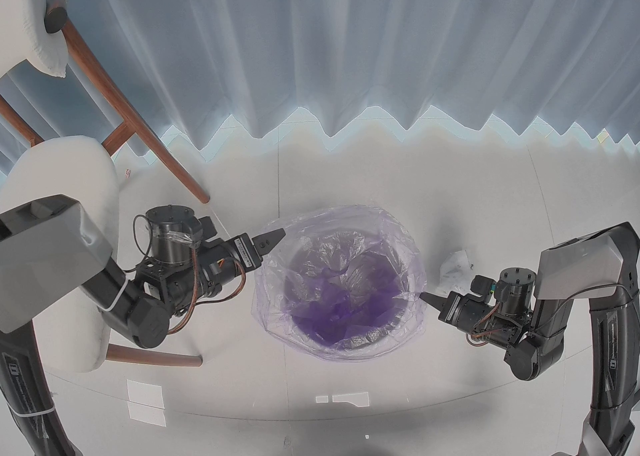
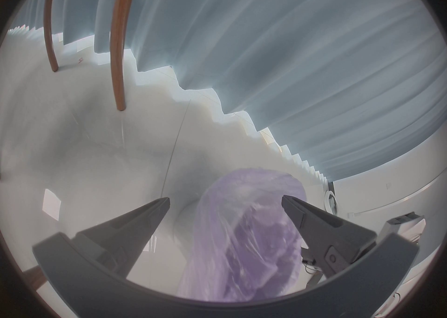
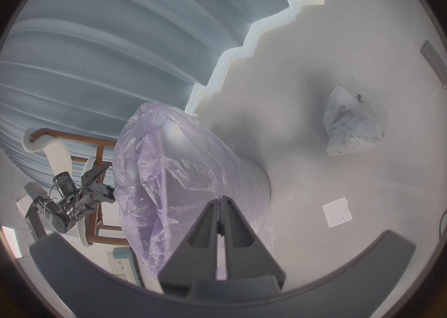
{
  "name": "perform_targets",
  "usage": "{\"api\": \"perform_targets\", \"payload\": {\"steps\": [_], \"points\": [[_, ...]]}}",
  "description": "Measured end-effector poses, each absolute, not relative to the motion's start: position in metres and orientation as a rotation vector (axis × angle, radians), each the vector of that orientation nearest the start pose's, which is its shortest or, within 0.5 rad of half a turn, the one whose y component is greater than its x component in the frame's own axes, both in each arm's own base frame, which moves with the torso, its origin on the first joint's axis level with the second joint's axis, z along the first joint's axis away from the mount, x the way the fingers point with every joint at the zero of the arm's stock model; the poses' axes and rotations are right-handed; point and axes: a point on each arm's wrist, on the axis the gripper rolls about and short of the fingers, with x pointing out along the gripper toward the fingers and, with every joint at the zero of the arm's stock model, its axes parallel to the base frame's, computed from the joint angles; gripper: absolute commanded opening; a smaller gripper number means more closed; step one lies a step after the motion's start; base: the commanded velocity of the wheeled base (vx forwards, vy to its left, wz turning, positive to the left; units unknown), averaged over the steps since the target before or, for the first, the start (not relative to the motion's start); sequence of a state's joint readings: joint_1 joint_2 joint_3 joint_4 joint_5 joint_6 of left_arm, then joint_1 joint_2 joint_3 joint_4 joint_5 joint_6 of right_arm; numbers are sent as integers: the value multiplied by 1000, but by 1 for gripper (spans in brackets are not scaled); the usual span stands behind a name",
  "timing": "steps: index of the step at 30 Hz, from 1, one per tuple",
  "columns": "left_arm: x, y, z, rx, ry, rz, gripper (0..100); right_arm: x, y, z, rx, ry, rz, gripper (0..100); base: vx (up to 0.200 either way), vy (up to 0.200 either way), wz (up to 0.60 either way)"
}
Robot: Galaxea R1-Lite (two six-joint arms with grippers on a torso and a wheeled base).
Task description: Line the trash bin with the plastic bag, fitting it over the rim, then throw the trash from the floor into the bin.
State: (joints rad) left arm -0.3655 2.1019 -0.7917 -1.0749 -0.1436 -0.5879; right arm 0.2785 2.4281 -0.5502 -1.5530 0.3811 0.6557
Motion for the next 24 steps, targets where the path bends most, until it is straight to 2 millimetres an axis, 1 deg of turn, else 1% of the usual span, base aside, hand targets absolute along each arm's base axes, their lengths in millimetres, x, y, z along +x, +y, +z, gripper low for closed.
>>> {"api": "perform_targets", "payload": {"steps": [2,3,9,17,24], "points": [[355,-138,82,-548,365,-418,100,326,102,-25,642,532,521,0,0,0,0],[359,-140,80,-549,361,-417,0,326,102,-25,642,532,521,0,0,0,0],[370,-148,65,-543,372,-399,0,326,103,-25,641,533,523,0,0,0,0],[382,-148,45,-529,366,-292,0,324,109,-26,636,537,526,0,0,0,0],[389,-151,25,-518,388,-252,0,328,111,-26,639,518,509,0,0,0,0]]}}
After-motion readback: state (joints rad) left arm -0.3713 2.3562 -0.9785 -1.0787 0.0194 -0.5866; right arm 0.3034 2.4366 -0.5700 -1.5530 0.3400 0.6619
